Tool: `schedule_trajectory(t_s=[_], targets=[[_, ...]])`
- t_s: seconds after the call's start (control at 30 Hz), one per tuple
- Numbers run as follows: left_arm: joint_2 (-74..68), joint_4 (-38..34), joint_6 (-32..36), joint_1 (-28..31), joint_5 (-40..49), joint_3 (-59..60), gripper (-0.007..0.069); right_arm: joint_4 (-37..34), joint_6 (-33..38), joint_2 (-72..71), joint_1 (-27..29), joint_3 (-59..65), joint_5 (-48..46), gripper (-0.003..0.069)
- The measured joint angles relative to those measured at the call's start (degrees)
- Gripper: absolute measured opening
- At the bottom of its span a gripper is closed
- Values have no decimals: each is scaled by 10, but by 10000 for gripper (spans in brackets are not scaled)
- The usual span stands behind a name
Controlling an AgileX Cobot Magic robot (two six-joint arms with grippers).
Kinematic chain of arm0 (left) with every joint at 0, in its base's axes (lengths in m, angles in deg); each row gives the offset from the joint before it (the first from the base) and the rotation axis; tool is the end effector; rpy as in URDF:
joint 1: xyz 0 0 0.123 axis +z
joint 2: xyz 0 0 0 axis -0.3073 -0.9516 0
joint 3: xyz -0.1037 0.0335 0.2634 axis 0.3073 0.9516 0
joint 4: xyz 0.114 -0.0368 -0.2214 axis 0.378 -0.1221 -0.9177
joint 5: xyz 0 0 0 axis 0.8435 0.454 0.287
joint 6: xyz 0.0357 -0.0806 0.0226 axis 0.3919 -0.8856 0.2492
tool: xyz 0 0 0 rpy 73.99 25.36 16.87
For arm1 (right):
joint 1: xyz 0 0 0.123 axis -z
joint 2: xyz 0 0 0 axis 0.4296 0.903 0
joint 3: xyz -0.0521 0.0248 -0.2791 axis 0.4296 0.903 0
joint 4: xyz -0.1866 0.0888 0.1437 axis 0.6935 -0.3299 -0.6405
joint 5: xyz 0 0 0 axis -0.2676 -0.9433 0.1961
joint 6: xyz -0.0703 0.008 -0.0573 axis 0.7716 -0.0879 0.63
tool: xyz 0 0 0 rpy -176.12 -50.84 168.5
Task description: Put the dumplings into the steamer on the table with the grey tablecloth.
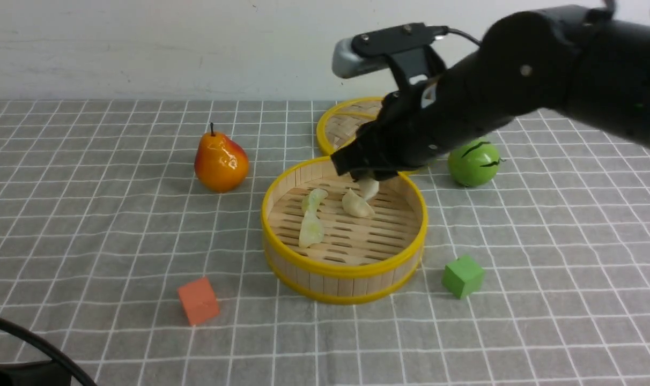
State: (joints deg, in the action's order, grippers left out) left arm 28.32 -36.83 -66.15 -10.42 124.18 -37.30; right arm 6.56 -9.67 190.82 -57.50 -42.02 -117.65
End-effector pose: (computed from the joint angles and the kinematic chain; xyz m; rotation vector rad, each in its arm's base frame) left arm 0.0949 -0.0412 0.2671 0.2622 2.2014 -0.2856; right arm 0.3553 0.2317 0.3060 -0.6055 2.3174 0.4097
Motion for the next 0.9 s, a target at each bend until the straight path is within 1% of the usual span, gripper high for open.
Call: schedule_trajectory(t_s=[0.1,0.17,0.3,0.37,0.5,0.57,0.6,0.63,0.67,0.73,0.77,0.83,0.87,0.9], targets=[[0,1,0,0,-1,0,11,29,-9,57,1,-12,21,176],[0,1,0,0,-1,0,14,56,-47,115,9,-13,40,176],[0,1,0,0,-2,0,14,72,-102,159,18,-13,55,178],[0,2,0,0,-2,0,14,74,-111,161,18,-13,63,199],[0,4,0,0,-5,0,17,74,-116,157,18,-17,80,333],[0,4,0,0,-5,0,18,74,-116,145,18,-28,54,403],[0,4,0,0,-5,0,17,74,-116,141,18,-31,50,408],[0,6,0,0,-5,0,19,78,-116,120,19,-42,17,432],[0,6,0,0,-5,0,20,82,-116,99,19,-49,-7,437],[0,6,0,0,-4,0,22,117,-116,37,20,-56,-39,421],[0,6,0,0,-4,0,22,138,-115,-7,20,-57,-48,393],[0,6,0,0,-4,0,24,164,-115,-47,20,-59,-53,350],[0,7,0,0,-4,0,27,198,-115,-118,20,-57,-53,274],[0,6,0,0,-4,0,28,209,-115,-151,20,-51,-49,219]])
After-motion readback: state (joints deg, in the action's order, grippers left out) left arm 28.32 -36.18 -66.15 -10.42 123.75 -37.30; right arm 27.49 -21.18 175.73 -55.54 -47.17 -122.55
